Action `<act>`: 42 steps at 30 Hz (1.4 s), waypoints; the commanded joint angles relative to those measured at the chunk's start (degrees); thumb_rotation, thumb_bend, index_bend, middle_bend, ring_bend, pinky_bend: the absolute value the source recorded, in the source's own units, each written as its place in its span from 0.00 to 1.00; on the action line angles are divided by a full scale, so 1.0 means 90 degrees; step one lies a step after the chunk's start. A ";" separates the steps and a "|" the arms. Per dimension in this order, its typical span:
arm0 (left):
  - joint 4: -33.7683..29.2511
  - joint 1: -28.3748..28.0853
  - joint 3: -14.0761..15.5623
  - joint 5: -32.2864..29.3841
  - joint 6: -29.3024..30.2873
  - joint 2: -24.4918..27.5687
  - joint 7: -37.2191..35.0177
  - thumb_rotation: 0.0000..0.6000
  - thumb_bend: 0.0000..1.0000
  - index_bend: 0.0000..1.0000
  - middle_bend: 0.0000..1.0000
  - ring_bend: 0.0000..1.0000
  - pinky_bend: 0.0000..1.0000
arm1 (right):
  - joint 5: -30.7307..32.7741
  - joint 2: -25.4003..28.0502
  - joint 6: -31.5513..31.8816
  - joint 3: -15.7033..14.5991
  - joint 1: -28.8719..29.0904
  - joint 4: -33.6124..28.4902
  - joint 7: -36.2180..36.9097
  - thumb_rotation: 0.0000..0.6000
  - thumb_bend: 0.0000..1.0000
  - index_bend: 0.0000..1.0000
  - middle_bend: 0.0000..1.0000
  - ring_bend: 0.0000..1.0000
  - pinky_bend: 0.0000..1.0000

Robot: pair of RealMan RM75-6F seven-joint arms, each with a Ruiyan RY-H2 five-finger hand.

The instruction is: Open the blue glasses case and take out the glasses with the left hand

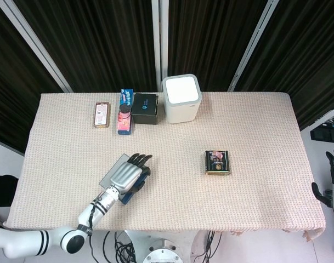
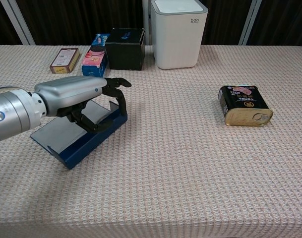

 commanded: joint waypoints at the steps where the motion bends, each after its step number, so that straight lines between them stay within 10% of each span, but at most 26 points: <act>1: 0.0045 -0.0029 -0.0004 -0.0062 0.0014 -0.0029 0.0038 1.00 0.48 0.37 0.00 0.00 0.04 | 0.0006 0.0003 -0.0002 0.0003 0.0000 0.0000 0.0004 1.00 0.28 0.00 0.00 0.00 0.00; 42: 0.0267 -0.0323 -0.0134 -0.1683 0.0048 0.0302 0.0564 1.00 0.58 0.38 0.00 0.00 0.04 | 0.0021 -0.0058 -0.0087 0.0004 0.0065 0.0001 -0.0143 1.00 0.28 0.00 0.00 0.00 0.00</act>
